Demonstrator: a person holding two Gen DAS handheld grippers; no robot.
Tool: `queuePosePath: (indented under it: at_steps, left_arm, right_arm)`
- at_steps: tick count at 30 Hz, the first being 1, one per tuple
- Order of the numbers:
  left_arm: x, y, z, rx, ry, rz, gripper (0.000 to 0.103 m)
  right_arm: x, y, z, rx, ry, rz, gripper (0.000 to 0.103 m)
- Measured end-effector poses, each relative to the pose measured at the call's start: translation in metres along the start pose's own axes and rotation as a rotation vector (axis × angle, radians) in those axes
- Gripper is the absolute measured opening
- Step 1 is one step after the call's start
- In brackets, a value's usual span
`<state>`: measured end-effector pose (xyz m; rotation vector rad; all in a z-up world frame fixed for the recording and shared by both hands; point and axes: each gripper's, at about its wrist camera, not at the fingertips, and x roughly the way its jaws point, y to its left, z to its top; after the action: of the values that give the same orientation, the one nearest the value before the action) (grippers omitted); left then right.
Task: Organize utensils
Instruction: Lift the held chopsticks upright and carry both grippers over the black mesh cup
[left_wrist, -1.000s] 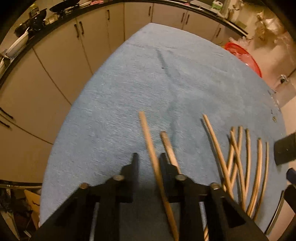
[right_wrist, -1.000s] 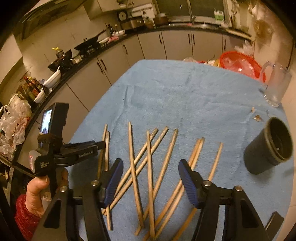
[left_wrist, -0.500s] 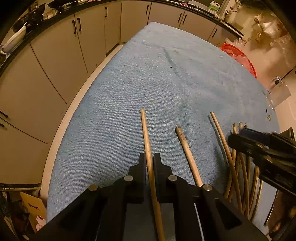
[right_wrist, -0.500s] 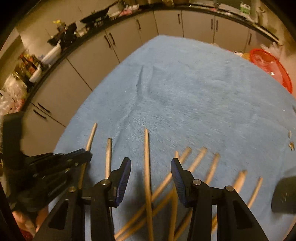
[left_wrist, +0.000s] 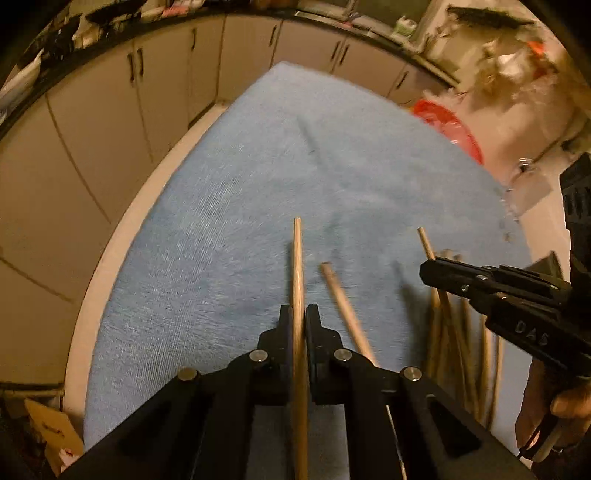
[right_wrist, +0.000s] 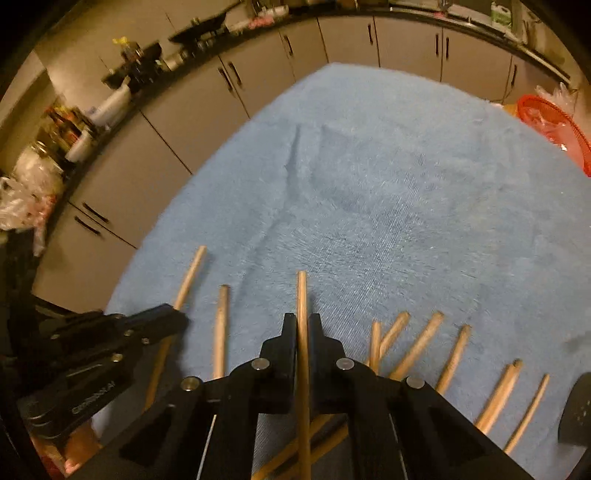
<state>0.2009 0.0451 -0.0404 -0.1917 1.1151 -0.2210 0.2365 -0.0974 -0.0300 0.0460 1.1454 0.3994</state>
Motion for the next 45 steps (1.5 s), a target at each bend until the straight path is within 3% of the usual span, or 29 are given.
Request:
queuePosePath:
  at_steps: [11,15,23,45]
  left_arm:
    - [-0.093,-0.041,-0.024,0.076,-0.209,-0.070,0.007]
    - [-0.112,-0.058,-0.035,0.102,-0.248,-0.087,0.007]
    - [-0.130,-0.073,-0.037,0.133,-0.282,-0.094,0.007]
    - [-0.149,-0.087,-0.037,0.160,-0.311,-0.112,0.007]
  right_arm:
    - [-0.152,0.020,-0.067,-0.015,-0.414,-0.011,0.006]
    - [-0.187,0.027,-0.094,0.000,-0.494,-0.040,0.006]
    - [-0.208,0.022,-0.111,0.021,-0.535,-0.026,0.006]
    - [-0.223,0.010,-0.121,0.045,-0.585,-0.017,0.006]
